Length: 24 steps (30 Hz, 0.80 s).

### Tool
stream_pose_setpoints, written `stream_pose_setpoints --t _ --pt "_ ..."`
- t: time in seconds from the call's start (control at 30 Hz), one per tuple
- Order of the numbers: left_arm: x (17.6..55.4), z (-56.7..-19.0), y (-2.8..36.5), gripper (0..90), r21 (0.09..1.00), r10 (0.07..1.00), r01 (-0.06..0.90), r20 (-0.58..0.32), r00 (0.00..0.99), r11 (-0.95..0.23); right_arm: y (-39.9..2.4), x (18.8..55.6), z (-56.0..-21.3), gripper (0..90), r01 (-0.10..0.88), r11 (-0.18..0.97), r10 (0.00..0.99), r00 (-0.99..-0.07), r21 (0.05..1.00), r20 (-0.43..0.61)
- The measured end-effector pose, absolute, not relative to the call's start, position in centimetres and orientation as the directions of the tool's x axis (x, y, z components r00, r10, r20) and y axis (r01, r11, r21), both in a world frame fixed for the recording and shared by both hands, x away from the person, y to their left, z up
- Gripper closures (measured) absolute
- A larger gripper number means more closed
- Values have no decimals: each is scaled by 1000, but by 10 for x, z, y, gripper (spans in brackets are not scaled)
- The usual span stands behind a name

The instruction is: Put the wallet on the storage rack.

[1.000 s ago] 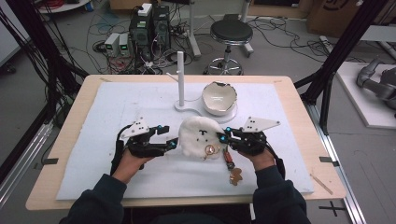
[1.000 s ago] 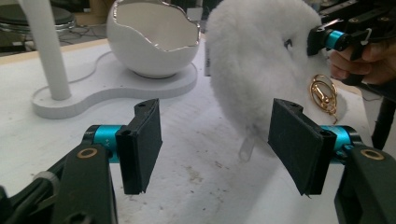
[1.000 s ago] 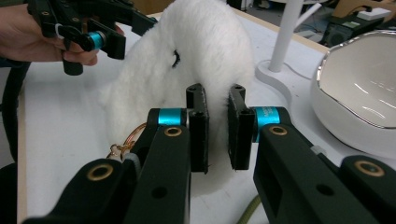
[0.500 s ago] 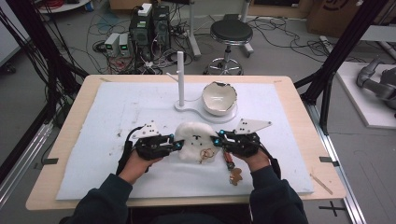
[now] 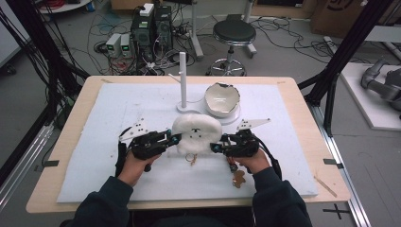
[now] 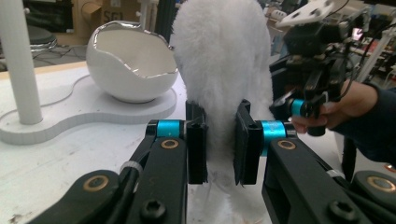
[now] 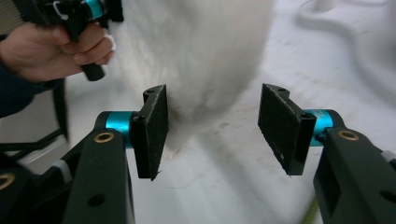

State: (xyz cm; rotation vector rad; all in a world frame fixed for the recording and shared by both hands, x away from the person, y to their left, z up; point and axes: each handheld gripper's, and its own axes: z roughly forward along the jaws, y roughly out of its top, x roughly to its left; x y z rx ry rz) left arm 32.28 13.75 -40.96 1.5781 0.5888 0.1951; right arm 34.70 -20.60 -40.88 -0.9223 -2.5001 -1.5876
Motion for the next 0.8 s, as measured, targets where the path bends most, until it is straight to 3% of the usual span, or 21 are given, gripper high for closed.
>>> stream_pose_setpoints --t 0.03,0.07,0.13,0.2,0.3,0.4,0.5,0.6,0.63,0.73,0.8 --pt "322 -409 137 777 969 474 245 -223 852 16 -204 347 -410 469 503 306 444 -826 808 346" --pt "322 -409 137 776 969 473 246 -225 852 18 -203 347 -410 646 501 310 407 -838 808 363" --pt "323 -411 136 765 968 488 251 -213 846 -13 -206 345 -406 750 466 316 403 -854 827 327" --pt "324 -413 135 742 963 495 266 -213 842 -38 -208 344 -404 767 456 304 405 -857 836 320" --pt "325 -414 130 549 952 530 286 -188 827 -109 -219 341 -394 788 400 266 458 -853 877 250" --pt "327 -406 137 466 961 566 258 -158 809 -100 -222 340 -392 792 385 276 468 -854 881 227" --pt "329 -401 145 440 968 584 240 -156 796 -69 -220 340 -392 793 372 298 462 -862 879 208" --pt "330 -401 145 444 968 574 243 -161 803 -68 -216 339 -392 793 365 316 444 -873 876 204" --pt "329 -403 142 479 965 540 246 -158 827 -95 -212 338 -392 793 353 332 423 -885 875 197" --pt "326 -405 137 698 962 525 233 -128 841 -140 -210 337 -389 792 336 328 417 -890 883 184" --pt "327 -407 137 739 955 516 256 -146 844 -147 -211 336 -388 791 342 321 422 -886 883 190"
